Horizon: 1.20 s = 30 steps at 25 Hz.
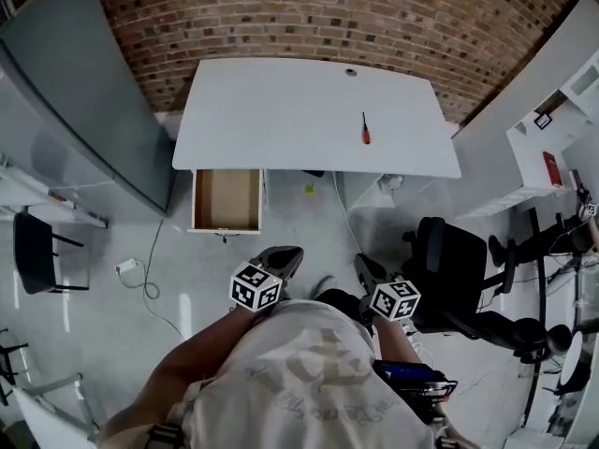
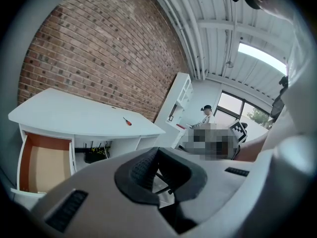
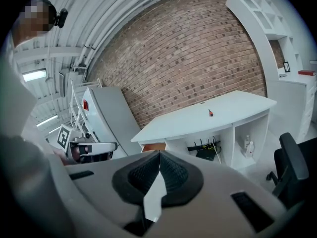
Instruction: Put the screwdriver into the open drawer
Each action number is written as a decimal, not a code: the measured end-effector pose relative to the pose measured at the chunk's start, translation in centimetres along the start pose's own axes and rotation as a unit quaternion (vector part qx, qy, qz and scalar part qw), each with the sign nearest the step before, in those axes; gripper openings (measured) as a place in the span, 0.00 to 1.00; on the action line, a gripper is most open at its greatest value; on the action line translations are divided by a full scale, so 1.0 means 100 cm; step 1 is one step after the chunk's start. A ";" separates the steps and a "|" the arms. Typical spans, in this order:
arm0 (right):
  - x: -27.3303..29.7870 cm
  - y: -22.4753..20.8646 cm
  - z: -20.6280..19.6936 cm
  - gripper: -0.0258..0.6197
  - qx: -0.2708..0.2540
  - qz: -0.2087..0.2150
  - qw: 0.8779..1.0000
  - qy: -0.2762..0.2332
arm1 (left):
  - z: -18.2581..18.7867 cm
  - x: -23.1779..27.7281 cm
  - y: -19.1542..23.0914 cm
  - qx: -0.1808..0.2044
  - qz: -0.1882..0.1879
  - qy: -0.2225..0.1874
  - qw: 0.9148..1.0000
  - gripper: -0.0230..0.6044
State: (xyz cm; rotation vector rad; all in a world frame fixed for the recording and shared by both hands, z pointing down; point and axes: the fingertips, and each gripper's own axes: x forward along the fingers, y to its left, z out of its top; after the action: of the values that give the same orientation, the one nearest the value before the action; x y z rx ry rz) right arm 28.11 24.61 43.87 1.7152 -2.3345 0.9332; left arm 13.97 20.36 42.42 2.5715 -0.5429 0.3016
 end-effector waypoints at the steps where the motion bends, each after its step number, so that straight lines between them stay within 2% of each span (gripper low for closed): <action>1: 0.003 -0.001 0.002 0.08 -0.001 -0.001 1.000 0.000 | 0.002 -0.002 0.004 -0.001 0.003 -0.004 1.000 0.07; 9: 0.044 -0.004 0.025 0.08 -0.013 0.011 1.000 0.009 | 0.014 -0.018 0.037 -0.011 0.044 -0.023 0.999 0.07; 14: 0.066 -0.005 0.037 0.08 -0.022 0.036 0.999 0.013 | 0.020 -0.013 0.061 -0.027 0.070 -0.024 0.997 0.07; 19: 0.088 -0.027 0.059 0.08 -0.006 0.048 0.999 0.005 | 0.033 0.018 0.076 -0.029 0.072 -0.013 0.997 0.07; 30: 0.134 -0.117 0.098 0.08 -0.003 0.026 0.999 0.032 | 0.080 0.112 0.100 -0.011 0.056 0.019 0.998 0.07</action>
State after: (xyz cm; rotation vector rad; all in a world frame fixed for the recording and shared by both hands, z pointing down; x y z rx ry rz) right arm 36.35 6.23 46.41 1.6041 -2.3493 0.9726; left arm 20.62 4.69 43.16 2.5147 -0.6731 0.3800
